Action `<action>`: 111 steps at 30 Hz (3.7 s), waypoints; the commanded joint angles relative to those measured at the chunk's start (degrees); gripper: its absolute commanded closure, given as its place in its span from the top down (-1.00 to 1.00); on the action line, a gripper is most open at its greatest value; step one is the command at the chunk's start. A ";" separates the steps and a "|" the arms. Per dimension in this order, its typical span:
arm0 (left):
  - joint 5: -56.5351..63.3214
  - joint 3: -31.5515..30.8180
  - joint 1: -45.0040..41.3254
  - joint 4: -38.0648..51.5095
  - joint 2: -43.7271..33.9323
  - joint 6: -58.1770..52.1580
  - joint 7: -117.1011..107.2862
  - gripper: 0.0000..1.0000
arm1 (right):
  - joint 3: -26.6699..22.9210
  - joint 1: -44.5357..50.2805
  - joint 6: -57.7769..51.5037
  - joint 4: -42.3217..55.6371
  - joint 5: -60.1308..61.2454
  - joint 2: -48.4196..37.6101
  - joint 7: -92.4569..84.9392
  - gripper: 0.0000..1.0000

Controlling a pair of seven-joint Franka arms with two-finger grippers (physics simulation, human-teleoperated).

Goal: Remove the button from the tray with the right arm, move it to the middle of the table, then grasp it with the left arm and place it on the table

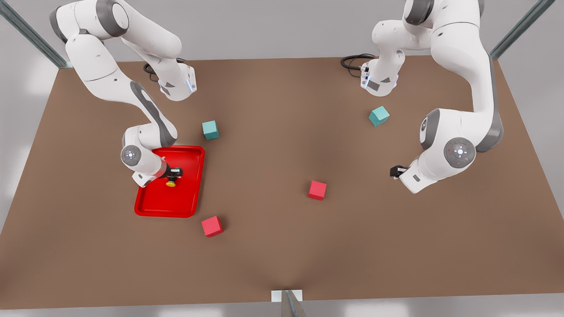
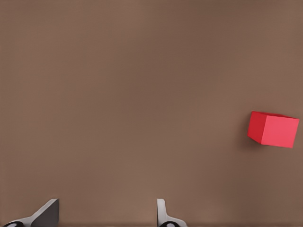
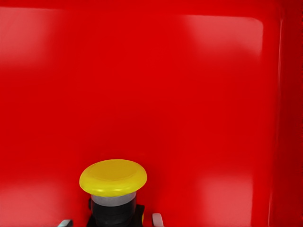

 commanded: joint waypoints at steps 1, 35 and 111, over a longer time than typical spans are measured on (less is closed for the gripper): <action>0.05 -0.01 0.00 0.01 -0.05 0.06 -0.10 1.00 | 0.03 -0.03 0.00 0.00 -0.05 -0.06 -0.24 0.35; 0.40 0.17 1.14 0.10 -0.75 -1.26 0.16 1.00 | -35.92 61.22 -31.64 40.51 29.48 10.22 13.47 -0.18; 28.52 -23.56 -14.50 -22.05 14.63 34.96 -86.58 1.00 | -14.12 9.46 -58.45 50.97 6.81 -13.68 -12.98 1.00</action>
